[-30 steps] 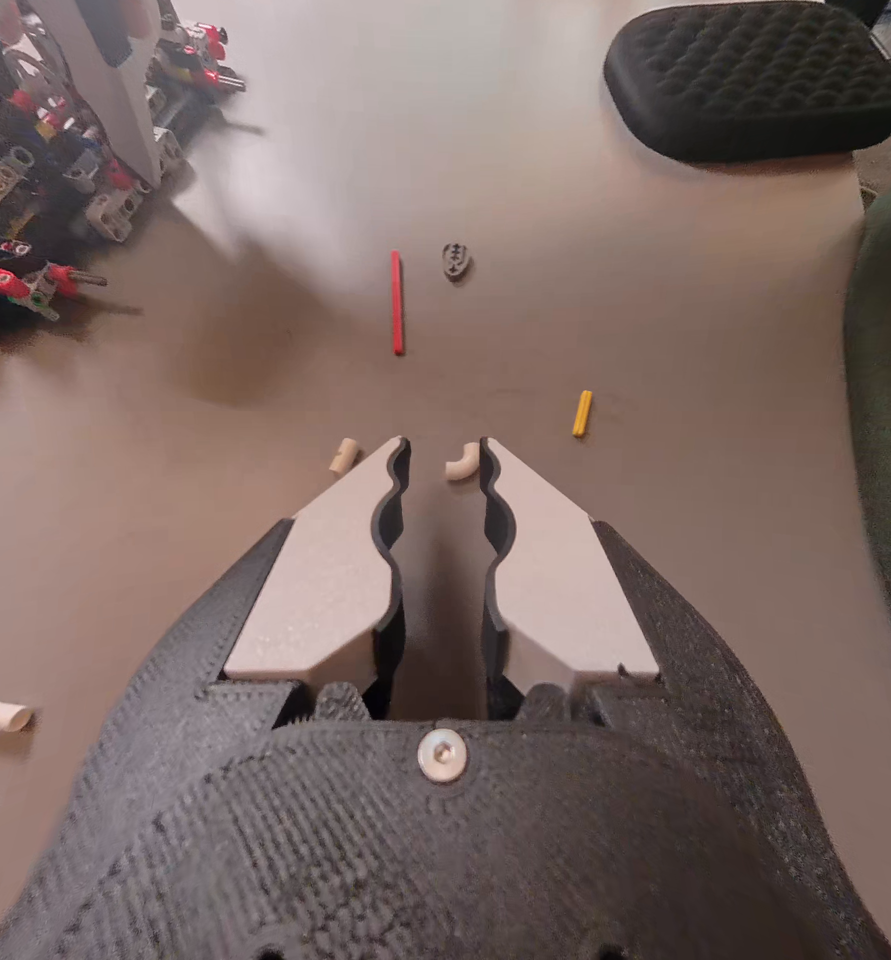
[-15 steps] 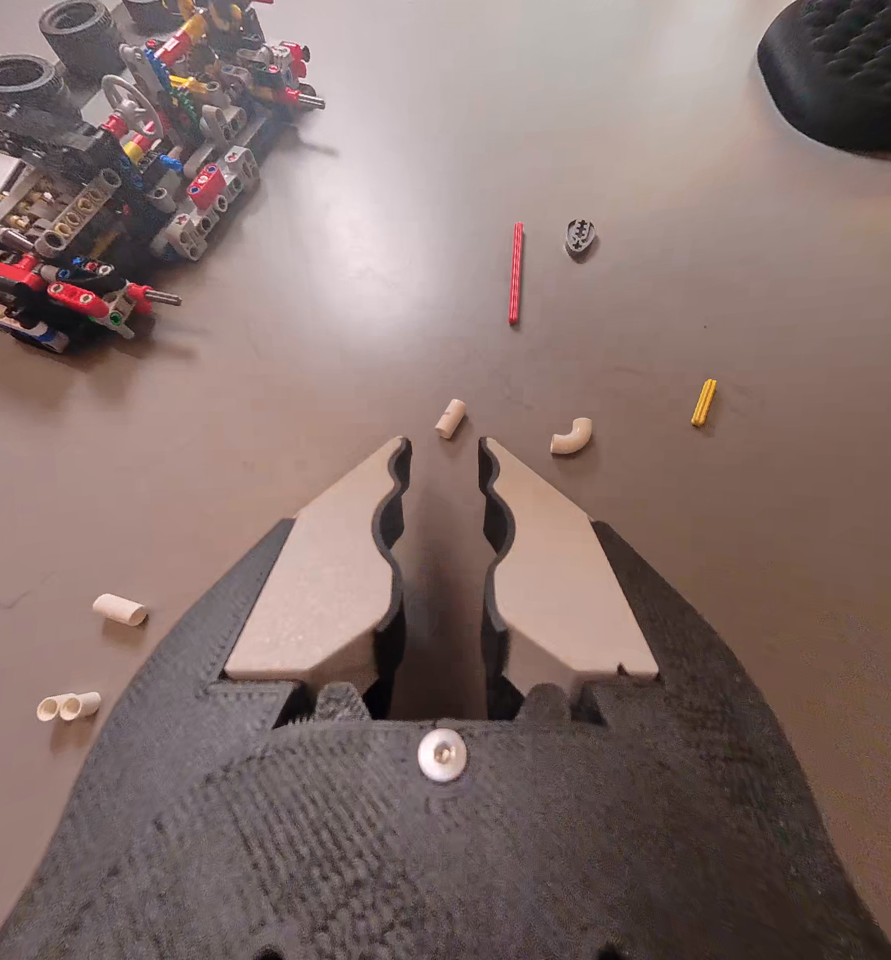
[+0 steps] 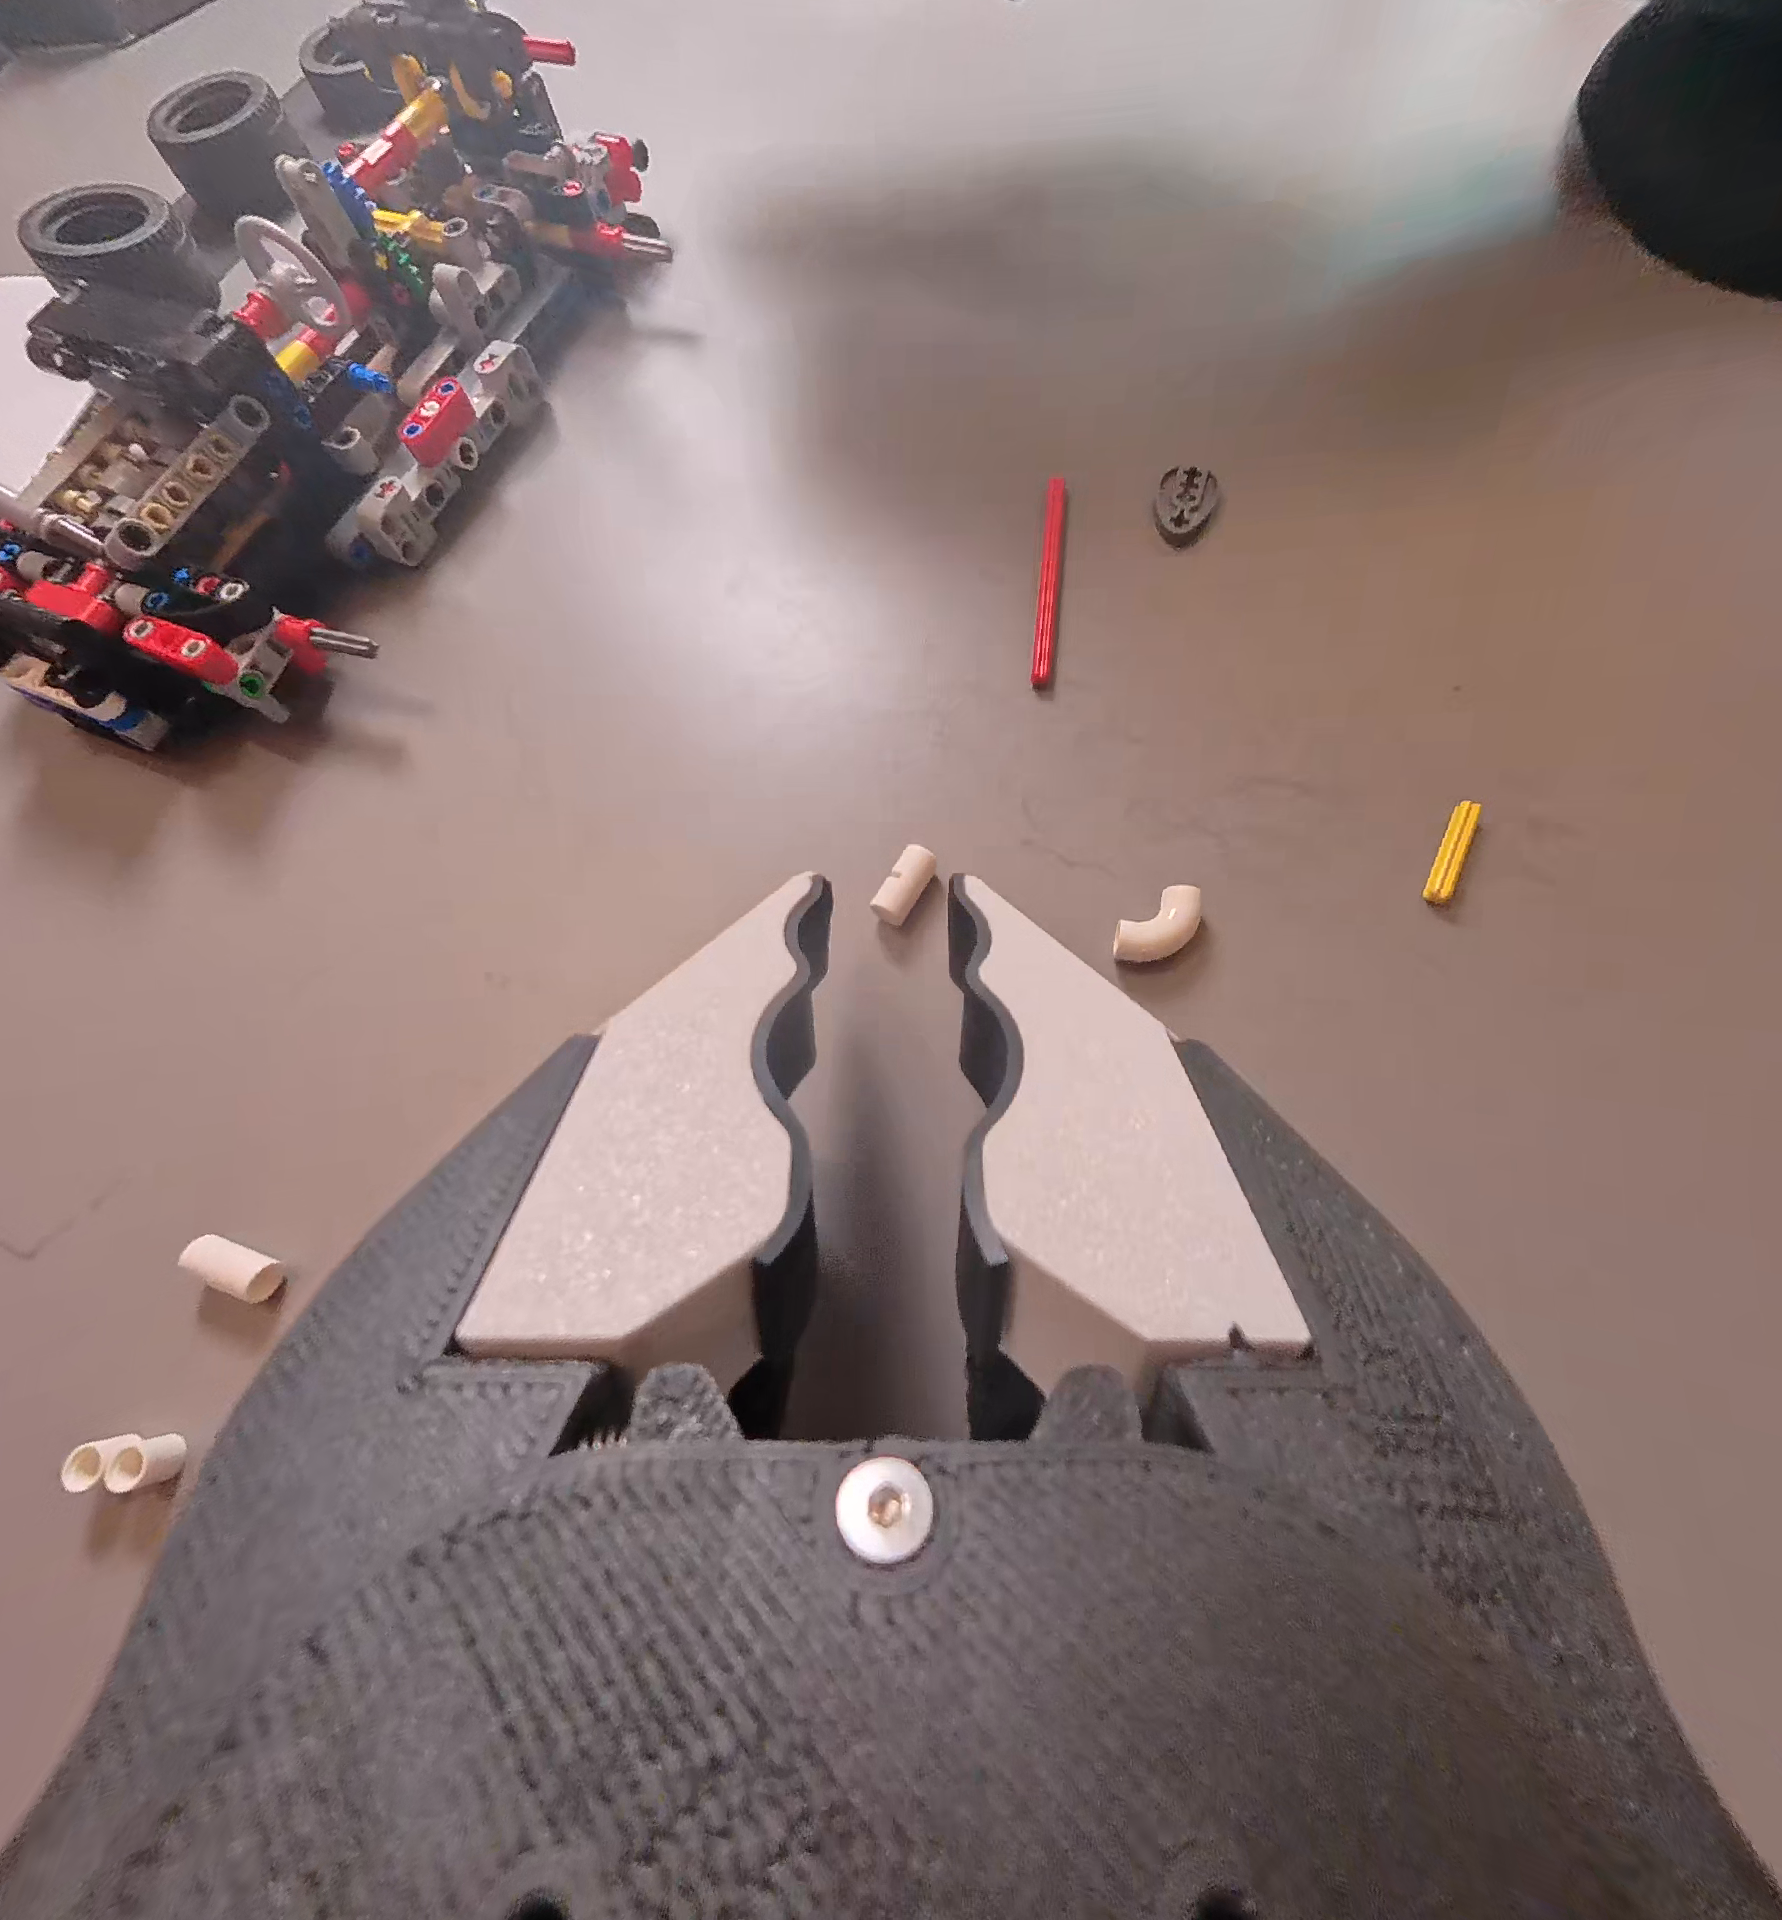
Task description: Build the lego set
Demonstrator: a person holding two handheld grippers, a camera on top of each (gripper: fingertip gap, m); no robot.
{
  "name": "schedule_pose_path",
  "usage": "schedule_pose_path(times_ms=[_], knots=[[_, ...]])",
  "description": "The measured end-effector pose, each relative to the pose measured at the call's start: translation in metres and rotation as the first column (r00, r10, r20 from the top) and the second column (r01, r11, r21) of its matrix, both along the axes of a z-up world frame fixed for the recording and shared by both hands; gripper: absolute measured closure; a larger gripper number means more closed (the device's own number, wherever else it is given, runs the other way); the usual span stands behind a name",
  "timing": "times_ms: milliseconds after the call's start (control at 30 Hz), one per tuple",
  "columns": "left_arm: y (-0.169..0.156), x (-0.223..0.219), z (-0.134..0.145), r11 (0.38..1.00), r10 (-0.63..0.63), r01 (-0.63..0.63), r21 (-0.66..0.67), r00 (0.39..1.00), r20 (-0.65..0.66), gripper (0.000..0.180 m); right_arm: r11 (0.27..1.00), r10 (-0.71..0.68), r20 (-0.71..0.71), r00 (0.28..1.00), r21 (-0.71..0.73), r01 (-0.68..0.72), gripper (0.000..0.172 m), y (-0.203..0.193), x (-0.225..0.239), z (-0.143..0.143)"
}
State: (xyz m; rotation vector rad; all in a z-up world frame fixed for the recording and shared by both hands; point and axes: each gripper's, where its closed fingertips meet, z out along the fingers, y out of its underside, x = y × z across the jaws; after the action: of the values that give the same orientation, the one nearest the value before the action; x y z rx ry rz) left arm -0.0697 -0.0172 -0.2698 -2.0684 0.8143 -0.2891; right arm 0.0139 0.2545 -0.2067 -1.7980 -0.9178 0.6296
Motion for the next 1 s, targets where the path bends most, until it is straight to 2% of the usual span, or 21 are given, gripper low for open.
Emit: schedule_pose_path(times_ms=[67, 167, 233, 300, 333, 433, 500, 600, 667, 800, 1000], knots=[[-0.001, -0.003, -0.003, 1.000, -0.005, 0.006, 0.008, 0.999, -0.035, 0.158, 0.998, 0.062, -0.011, 0.998, -0.027, -0.062, 0.116, -0.011, -0.004, -0.003], [-0.002, -0.004, -0.005, 1.000, -0.018, 0.018, 0.012, 0.999, -0.043, 0.155, 0.970, 0.242, 0.005, 0.970, -0.005, -0.242, 0.101, -0.043, -0.010, -0.008], [-0.003, -0.004, -0.006, 1.000, -0.024, 0.025, 0.010, 0.999, -0.040, 0.153, 0.927, 0.374, 0.034, 0.927, -0.012, -0.374, 0.086, -0.067, -0.011, -0.018], [-0.003, -0.004, -0.006, 1.000, -0.027, 0.028, 0.011, 0.999, -0.032, 0.152, 0.830, 0.558, 0.046, 0.829, -0.061, -0.555, 0.085, -0.101, -0.009, -0.027], [-0.003, -0.004, -0.005, 0.999, -0.028, 0.029, 0.015, 0.999, -0.027, 0.152, 0.773, 0.633, 0.051, 0.772, -0.089, -0.628, 0.086, -0.118, -0.006, -0.031], [-0.003, -0.004, -0.003, 0.999, -0.027, 0.028, 0.027, 0.999, -0.022, 0.152, 0.611, 0.792, 0.120, 0.599, -0.160, -0.775, 0.112, -0.164, 0.004, -0.046], [-0.003, -0.003, -0.004, 0.999, -0.032, 0.033, 0.028, 0.999, -0.029, 0.153, 0.539, 0.841, 0.174, 0.512, -0.194, -0.820, 0.125, -0.188, 0.006, -0.056], [-0.006, -0.001, -0.006, 0.998, -0.056, 0.056, 0.023, 0.998, -0.036, 0.155, 0.461, 0.878, 0.252, 0.407, -0.223, -0.859, 0.133, -0.218, 0.005, -0.066], [-0.010, 0.004, -0.003, 0.995, -0.094, 0.094, 0.030, 0.995, -0.016, 0.158, 0.456, 0.870, 0.308, 0.384, -0.212, -0.864, 0.135, -0.226, 0.004, -0.071], [-0.034, 0.021, 0.000, 0.969, -0.242, 0.244, -0.030, 0.968, 0.074, 0.163, 0.484, 0.848, 0.348, 0.399, -0.203, -0.851, 0.142, -0.231, 0.001, -0.078], [-0.048, 0.035, -0.009, 0.943, -0.323, 0.325, -0.067, 0.945, 0.050, 0.162, 0.509, 0.826, 0.380, 0.415, -0.187, -0.840, 0.170, -0.234, 0.000, -0.079]])
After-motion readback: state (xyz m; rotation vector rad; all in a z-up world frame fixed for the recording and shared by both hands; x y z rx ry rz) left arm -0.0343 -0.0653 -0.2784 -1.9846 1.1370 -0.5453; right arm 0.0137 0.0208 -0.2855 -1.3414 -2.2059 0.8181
